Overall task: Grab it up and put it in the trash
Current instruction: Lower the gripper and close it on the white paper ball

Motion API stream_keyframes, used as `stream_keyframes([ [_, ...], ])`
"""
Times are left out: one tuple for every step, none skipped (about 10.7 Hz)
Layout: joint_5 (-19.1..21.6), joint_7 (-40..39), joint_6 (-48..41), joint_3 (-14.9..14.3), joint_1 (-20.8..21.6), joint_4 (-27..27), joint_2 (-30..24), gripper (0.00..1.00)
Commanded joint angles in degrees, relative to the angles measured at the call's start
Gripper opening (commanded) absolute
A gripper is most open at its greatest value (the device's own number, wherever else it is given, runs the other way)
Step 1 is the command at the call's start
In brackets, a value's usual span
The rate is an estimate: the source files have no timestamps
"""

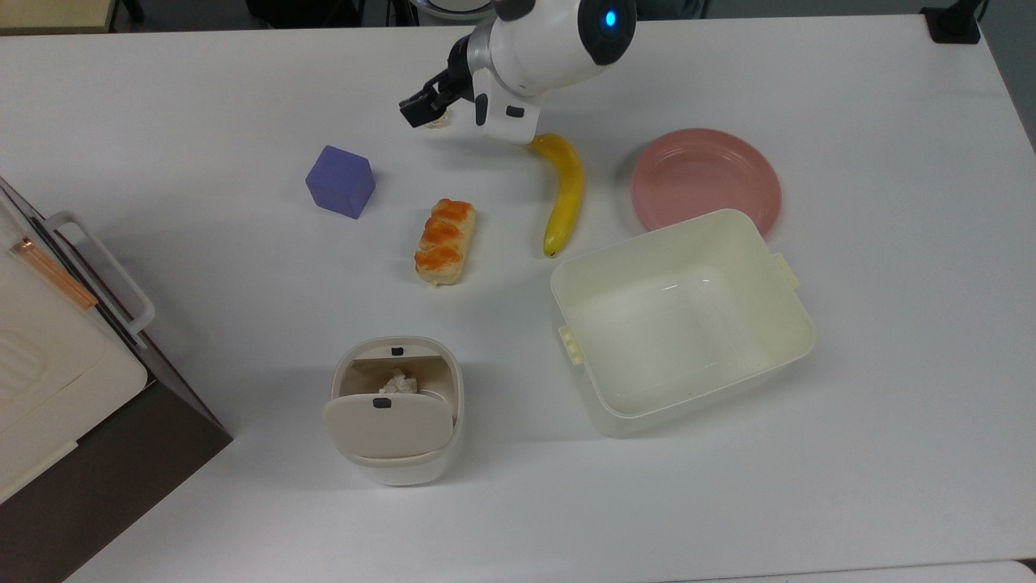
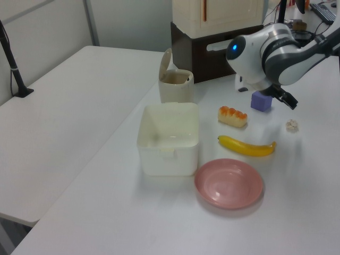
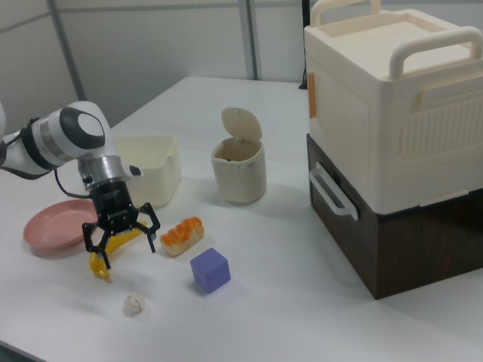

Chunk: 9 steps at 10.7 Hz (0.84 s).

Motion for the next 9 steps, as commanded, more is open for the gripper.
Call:
stream_keyframes([
  [-3.2,1.5,-4.0,-0.2,2.6,-1.6,2.1,1.00],
  [-3.7,1.7,-4.2,-0.2,2.8,-1.9,2.8,0.99],
  [-5.2,1.9,-5.2,-0.2,3.3,-1.9,4.2,0.97],
  [-6.6,2.0,-6.6,-0.2,4.6,-1.7,6.7,0.97],
  [-7.8,2.5,-7.6,-0.2,5.5,-1.3,8.8,0.97],
  [-8.1,4.6,-7.5,-0.2,5.8,-1.3,9.9,0.97],
  [-8.3,6.7,-7.5,-0.2,6.2,-1.3,11.6,0.96],
  [-9.0,7.8,-7.4,-0.2,6.1,-1.3,12.4,0.90],
  [-9.2,7.9,-7.3,-0.2,6.0,-1.1,12.6,0.79],
])
